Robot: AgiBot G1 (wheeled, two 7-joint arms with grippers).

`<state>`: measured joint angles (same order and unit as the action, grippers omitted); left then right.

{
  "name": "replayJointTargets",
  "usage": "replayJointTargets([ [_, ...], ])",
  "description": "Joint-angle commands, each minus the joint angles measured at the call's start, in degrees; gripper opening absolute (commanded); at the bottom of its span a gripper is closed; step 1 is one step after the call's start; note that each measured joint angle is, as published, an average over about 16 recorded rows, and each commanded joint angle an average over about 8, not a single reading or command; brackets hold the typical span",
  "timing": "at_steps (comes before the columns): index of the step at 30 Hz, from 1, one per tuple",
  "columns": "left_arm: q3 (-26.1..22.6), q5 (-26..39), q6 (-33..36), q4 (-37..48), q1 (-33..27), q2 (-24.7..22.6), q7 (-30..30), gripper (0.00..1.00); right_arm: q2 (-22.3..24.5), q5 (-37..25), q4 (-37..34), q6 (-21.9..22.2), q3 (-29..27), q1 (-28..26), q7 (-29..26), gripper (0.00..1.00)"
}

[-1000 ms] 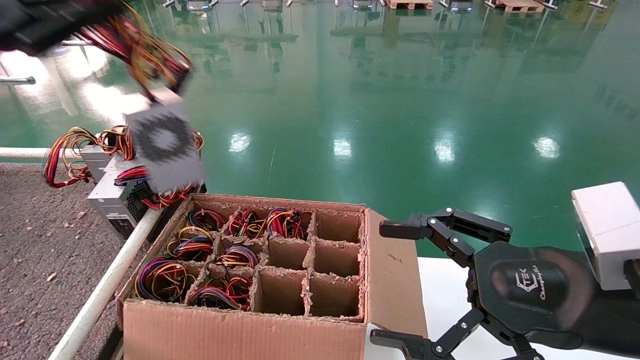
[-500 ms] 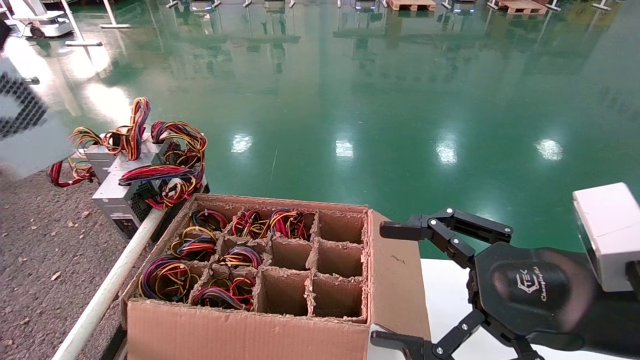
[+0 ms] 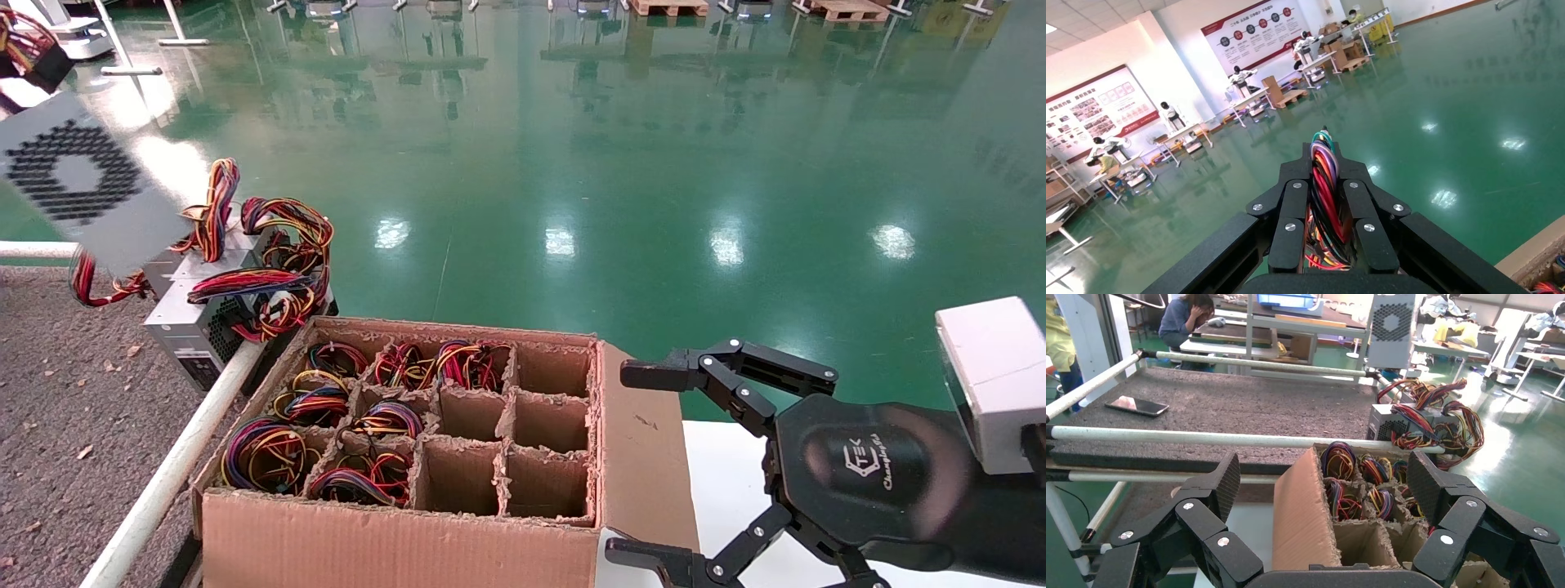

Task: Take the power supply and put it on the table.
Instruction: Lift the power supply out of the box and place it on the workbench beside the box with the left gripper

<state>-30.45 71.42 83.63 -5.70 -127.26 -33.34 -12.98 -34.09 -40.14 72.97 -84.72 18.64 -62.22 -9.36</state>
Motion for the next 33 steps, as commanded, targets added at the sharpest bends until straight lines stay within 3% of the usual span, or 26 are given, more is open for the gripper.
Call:
replayJointTargets([
  [1,0.0,-0.1,0.2,0.0,0.2,-0.2,0.0,0.00,0.0,0.0,0.0,0.0,0.0,0.0,0.0,1.00],
  [13,0.2,-0.2,-4.5,1.4,1.6,-1.2,-2.1,0.00,0.0,0.0,0.0,0.0,0.0,0.0,0.0,1.00],
  [33,-0.8,1.4,-18.1,5.7,7.4,-4.1,-8.8,0.00,0.0,0.0,0.0,0.0,0.1,0.0,0.0,1.00],
])
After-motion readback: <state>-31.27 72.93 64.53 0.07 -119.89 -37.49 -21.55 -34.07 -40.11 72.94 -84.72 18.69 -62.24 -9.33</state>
